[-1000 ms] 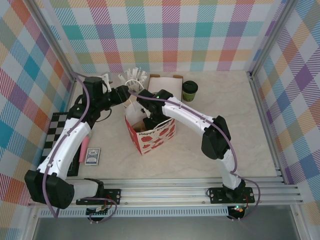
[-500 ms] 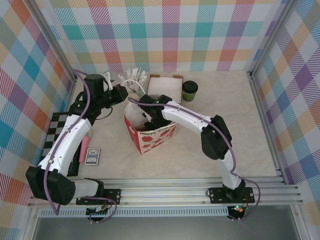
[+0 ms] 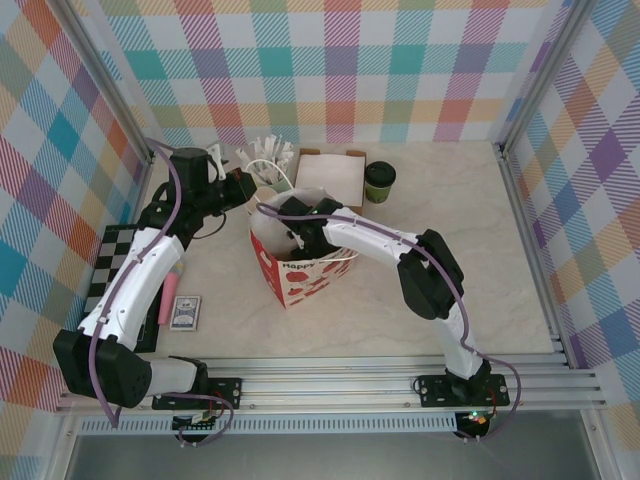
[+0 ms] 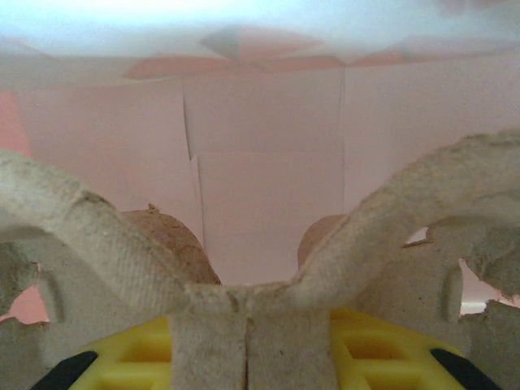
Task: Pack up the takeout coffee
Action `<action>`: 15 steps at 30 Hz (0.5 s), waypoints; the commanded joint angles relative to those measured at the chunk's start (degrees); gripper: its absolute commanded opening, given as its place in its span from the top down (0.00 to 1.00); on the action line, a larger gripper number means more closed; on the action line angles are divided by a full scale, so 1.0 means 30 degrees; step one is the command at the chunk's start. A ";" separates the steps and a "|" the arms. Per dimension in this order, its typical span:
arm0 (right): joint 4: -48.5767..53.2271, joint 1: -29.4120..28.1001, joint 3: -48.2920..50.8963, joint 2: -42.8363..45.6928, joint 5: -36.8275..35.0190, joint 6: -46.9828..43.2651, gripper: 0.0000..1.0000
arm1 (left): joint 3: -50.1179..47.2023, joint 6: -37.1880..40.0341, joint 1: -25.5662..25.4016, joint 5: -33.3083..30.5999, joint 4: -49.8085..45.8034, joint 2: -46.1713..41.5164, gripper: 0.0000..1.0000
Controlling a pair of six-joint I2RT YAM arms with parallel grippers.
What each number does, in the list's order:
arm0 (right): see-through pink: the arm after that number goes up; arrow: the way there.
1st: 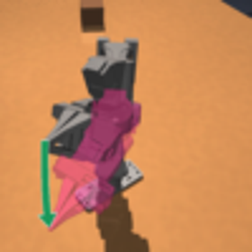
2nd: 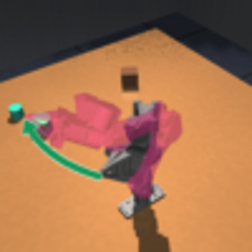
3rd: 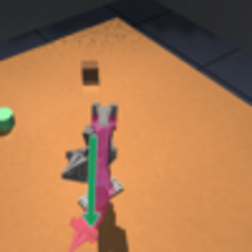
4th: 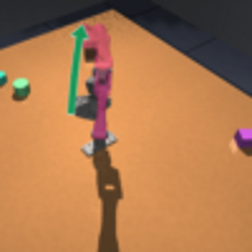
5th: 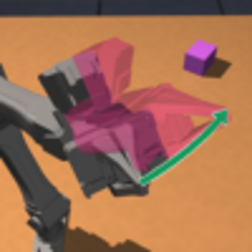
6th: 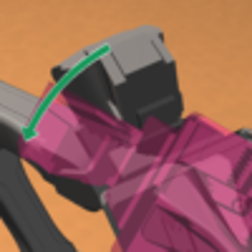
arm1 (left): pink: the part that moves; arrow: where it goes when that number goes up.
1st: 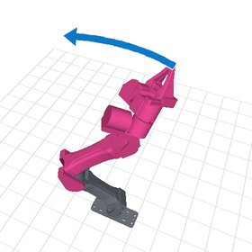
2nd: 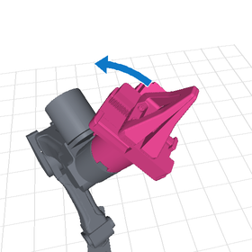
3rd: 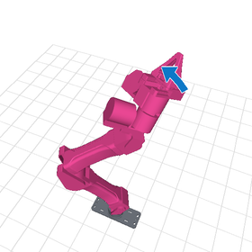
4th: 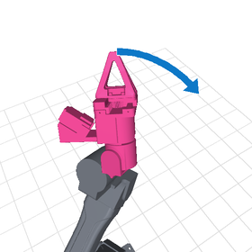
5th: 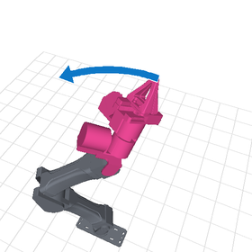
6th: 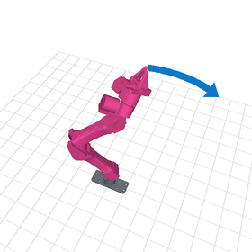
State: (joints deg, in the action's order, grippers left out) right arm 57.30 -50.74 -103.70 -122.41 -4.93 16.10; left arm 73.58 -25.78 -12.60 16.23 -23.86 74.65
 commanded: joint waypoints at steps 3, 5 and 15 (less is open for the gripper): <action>-0.0293 -0.0167 0.0172 0.1231 -0.0087 0.0000 0.59 | 0.0254 -0.0053 0.0214 -0.0089 -0.0090 0.0079 1.00; -0.0163 -0.0167 0.0100 0.1606 0.0035 -0.0276 0.51 | 0.0273 -0.0020 0.0216 -0.0019 -0.0042 0.0132 1.00; -0.0071 -0.0167 0.0690 0.2688 0.1056 -0.0886 0.52 | 0.0363 0.0304 0.0216 0.0354 0.0102 0.0222 1.00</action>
State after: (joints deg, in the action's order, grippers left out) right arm 56.47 -50.74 -103.39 -115.74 -3.40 14.72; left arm 73.58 -25.71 -12.60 16.88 -23.86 75.00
